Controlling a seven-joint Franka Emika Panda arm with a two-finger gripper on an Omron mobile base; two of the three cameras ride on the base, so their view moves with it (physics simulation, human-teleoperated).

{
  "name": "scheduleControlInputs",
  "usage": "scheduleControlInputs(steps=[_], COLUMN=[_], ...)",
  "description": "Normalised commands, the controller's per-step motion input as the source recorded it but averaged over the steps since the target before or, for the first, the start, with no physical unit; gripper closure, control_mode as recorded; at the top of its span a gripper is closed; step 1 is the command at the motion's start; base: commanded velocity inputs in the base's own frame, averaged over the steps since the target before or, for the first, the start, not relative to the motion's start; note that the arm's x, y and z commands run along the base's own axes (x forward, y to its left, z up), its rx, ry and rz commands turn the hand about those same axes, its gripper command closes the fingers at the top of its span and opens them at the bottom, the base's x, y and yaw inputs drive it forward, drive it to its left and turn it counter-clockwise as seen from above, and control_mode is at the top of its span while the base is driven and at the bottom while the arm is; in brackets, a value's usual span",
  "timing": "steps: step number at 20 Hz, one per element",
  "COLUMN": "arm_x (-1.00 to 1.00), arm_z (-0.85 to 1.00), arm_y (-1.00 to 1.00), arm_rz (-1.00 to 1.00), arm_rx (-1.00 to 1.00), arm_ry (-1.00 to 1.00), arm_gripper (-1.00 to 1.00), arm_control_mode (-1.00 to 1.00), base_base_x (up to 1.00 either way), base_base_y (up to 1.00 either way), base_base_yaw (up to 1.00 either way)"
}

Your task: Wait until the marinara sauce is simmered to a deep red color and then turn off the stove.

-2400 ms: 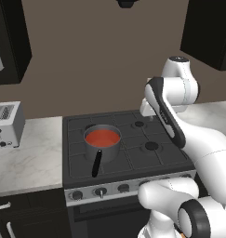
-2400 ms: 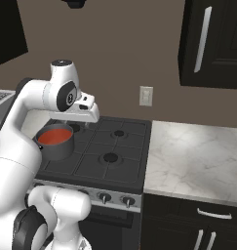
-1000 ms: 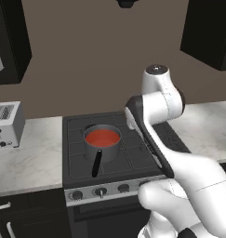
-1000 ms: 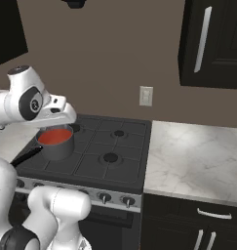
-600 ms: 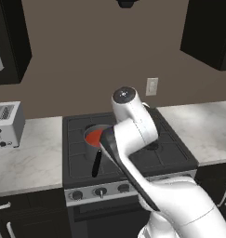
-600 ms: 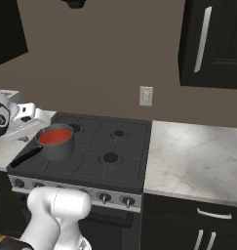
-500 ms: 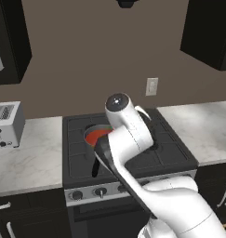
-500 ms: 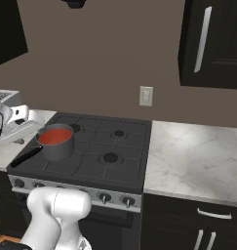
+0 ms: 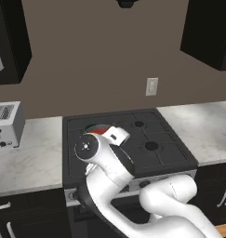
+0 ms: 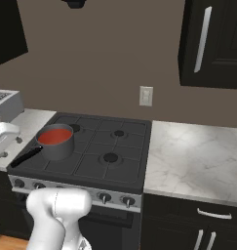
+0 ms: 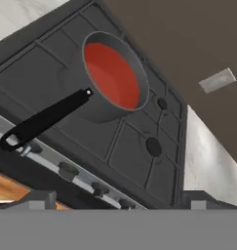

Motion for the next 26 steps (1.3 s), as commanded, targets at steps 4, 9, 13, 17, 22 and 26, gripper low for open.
scheduleControlInputs(steps=[4,9,13,17,22,26], arm_x=[-0.29,-0.26,-0.05,0.0,0.0,-0.01], arm_z=[-0.35,-0.46,-0.51,-0.48,-0.6,-0.58], arm_y=[0.44,0.41,0.16,0.01,0.16,0.22], arm_rz=[0.13,0.14,0.13,0.1,0.1,0.12], arm_rx=[-0.29,-0.31,-0.23,-0.16,-0.2,-0.22], arm_ry=[-0.06,-0.01,0.0,0.03,0.0,0.0], arm_gripper=[-1.0,-1.0,-1.0,-1.0,-1.0,-1.0], arm_control_mode=[-1.0,-1.0,-1.0,-1.0,-1.0,-1.0], base_base_x=[0.0,0.0,0.0,0.0,0.0,0.0], base_base_y=[0.0,0.0,0.0,0.0,0.0,0.0], base_base_yaw=[0.0,0.0,0.0,0.0,0.0,0.0])
